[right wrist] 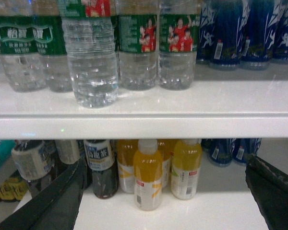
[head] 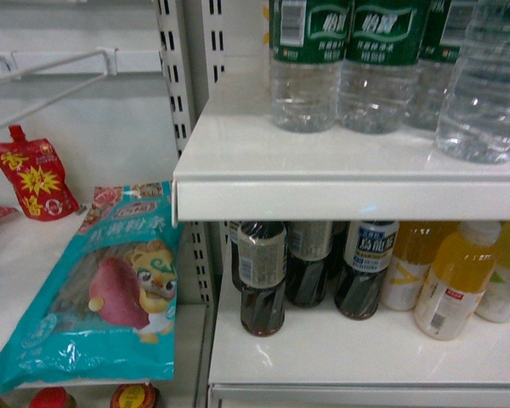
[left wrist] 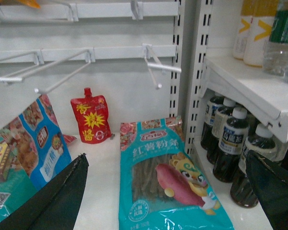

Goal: Move water from second to third shelf

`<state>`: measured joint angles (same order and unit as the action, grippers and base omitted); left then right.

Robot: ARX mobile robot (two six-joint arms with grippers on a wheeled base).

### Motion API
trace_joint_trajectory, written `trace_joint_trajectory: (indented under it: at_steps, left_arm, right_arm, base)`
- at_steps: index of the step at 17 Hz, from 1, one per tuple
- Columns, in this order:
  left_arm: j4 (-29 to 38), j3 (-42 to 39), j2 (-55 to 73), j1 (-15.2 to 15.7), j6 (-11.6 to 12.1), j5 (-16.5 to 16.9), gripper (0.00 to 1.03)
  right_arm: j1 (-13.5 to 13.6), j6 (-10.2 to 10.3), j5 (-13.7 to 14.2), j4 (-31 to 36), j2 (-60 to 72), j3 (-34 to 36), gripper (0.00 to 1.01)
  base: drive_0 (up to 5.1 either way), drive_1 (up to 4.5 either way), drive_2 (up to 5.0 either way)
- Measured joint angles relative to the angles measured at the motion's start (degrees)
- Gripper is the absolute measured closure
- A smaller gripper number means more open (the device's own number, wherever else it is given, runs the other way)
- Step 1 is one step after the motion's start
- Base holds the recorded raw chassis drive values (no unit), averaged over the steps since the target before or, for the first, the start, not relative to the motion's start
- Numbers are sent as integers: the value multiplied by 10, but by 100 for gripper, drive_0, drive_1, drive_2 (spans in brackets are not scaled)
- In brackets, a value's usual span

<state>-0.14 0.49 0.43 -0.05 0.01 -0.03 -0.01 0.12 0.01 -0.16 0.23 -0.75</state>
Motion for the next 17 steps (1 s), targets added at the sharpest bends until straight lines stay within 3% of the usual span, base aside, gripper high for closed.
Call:
trace_joint_trajectory:
  at_steps: [17]
  left_arm:
    - [-2, 0, 0, 0, 0, 0, 5]
  right_arm:
    - [0, 0, 0, -2, 0, 0, 3]
  base:
    - [0, 0, 0]
